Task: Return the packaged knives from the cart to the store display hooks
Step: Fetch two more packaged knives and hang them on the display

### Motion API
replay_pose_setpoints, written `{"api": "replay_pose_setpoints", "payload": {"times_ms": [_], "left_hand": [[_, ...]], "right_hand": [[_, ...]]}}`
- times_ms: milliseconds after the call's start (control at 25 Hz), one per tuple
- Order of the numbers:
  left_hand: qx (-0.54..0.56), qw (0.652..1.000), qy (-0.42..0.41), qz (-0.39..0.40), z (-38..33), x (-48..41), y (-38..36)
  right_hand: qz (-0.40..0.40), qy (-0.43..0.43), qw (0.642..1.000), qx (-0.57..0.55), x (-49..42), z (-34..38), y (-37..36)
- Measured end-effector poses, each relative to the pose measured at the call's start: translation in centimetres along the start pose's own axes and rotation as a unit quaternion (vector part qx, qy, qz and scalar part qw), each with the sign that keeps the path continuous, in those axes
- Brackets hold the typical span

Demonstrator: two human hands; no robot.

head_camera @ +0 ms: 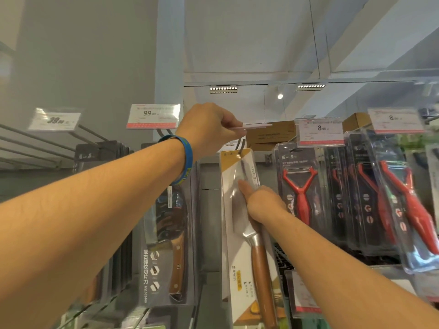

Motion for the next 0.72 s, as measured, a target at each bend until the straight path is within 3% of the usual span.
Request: {"api": "replay_pose_setpoints", "payload": {"times_ms": [160, 360, 480, 520, 600, 640, 720], "left_hand": [[-0.033, 0.999, -0.006, 0.017, -0.2, 0.6, 0.1], [-0.171, 0.982, -0.048, 0.057, -0.1, 1.9, -1.9], [-0.220, 0.971, -0.095, 0.010, 0.3, 5.4, -3.8], [-0.183, 0.979, -0.092, 0.002, 1.0, 7.3, -4.8], [-0.016, 0.999, -0.033, 0.014, 3.1, 11.4, -7.5], [0.065, 0.998, 0.004, 0.020, 4.1, 13.4, -8.8], [0.190, 0.980, 0.059, 0.020, 5.2, 16.5, -11.6]], "right_hand": [[0.052, -0.026, 0.998, -0.013, -0.6, -0.6, -1.6], [0.045, -0.017, 0.999, 0.019, -0.4, -0.9, -1.7], [0.053, 0.006, 0.996, 0.066, 0.9, -1.8, -1.7], [0.036, 0.013, 0.996, 0.082, 1.7, -2.3, -1.5], [-0.071, 0.052, 0.995, 0.037, 4.0, -2.8, -0.4], [-0.121, 0.094, 0.988, -0.008, 5.6, -2.5, 0.2], [-0.134, 0.185, 0.972, -0.053, 8.9, -1.7, 0.6]]}}
Point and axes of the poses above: each hand's wrist, its own x-axis away from the middle knuckle, its own y-axis out of the back of the hand, z = x × y, the point moved 6 cm from there along -x, towards the middle knuckle, and after that the axes turned 11 degrees about z, right-handed, at the moved point
